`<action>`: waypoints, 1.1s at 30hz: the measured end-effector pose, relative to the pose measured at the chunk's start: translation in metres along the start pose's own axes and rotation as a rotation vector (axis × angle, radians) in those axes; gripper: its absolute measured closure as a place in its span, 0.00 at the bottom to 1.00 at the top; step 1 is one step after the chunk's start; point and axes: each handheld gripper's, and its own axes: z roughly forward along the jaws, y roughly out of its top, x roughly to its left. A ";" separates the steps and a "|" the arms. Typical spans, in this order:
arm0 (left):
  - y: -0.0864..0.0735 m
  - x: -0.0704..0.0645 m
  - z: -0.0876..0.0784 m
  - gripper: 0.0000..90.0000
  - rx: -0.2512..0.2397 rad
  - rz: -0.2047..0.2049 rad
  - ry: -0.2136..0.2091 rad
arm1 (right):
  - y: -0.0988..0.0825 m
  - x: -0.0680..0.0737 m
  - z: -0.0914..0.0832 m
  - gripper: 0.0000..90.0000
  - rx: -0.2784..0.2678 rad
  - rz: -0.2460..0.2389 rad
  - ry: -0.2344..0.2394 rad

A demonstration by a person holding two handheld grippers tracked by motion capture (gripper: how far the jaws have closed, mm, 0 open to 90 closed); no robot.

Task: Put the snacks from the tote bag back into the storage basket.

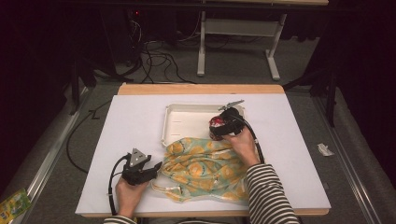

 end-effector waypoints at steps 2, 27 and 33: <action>0.000 0.000 0.000 0.51 -0.002 0.000 0.001 | 0.000 0.000 0.001 0.28 -0.005 -0.003 0.000; 0.000 0.000 -0.001 0.51 -0.005 0.002 -0.001 | 0.000 -0.003 -0.017 0.27 -0.114 0.000 0.017; 0.000 0.000 -0.001 0.51 -0.012 0.000 -0.002 | -0.006 -0.004 -0.030 0.32 -0.150 0.002 0.005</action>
